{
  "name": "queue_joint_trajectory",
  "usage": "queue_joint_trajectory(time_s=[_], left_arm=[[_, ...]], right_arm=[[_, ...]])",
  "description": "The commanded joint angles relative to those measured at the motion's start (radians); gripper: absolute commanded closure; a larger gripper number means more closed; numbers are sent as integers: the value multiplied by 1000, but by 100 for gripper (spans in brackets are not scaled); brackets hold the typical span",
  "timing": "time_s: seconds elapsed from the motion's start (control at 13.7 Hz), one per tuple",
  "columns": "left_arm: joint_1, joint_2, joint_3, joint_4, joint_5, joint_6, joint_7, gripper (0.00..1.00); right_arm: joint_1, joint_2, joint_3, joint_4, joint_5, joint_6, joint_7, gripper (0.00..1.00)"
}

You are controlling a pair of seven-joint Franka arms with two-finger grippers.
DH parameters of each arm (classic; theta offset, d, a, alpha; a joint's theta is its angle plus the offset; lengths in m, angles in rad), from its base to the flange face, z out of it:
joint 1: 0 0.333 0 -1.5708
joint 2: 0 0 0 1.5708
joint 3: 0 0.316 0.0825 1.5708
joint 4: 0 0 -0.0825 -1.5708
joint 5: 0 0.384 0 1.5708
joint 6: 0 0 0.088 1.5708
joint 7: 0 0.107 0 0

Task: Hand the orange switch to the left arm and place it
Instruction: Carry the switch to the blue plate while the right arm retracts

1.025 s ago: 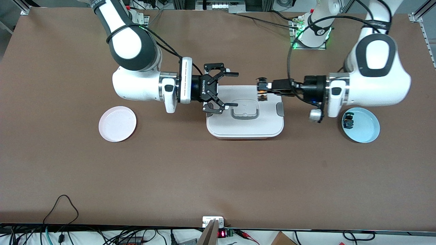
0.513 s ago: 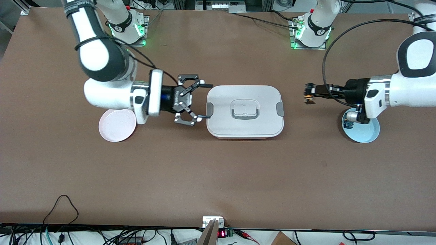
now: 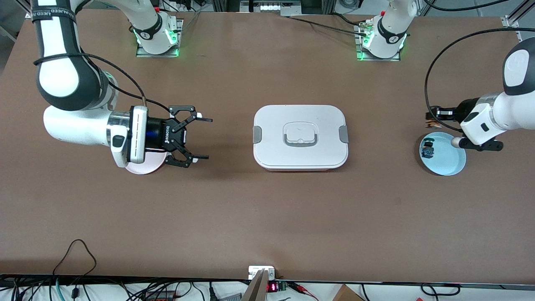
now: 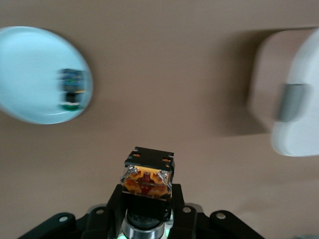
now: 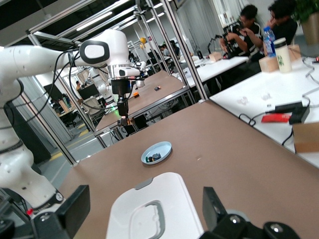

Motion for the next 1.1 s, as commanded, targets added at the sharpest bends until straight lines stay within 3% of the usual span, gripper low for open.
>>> queue_joint_trajectory(time_s=[0.0, 0.29, 0.66, 1.03], left_arm=[[37, 60, -10, 2, 136, 40, -10, 100], [73, 190, -10, -3, 298, 184, -2, 100], [111, 284, -10, -53, 425, 349, -8, 100], [151, 364, -7, -53, 502, 452, -8, 100]], right_arm=[[-4, -28, 0, -16, -27, -5, 155, 0], [-4, -42, -24, -13, -185, -5, 428, 0], [2, -45, -49, -16, -591, -25, 747, 0], [2, -51, -49, -10, -798, -69, 1236, 0]])
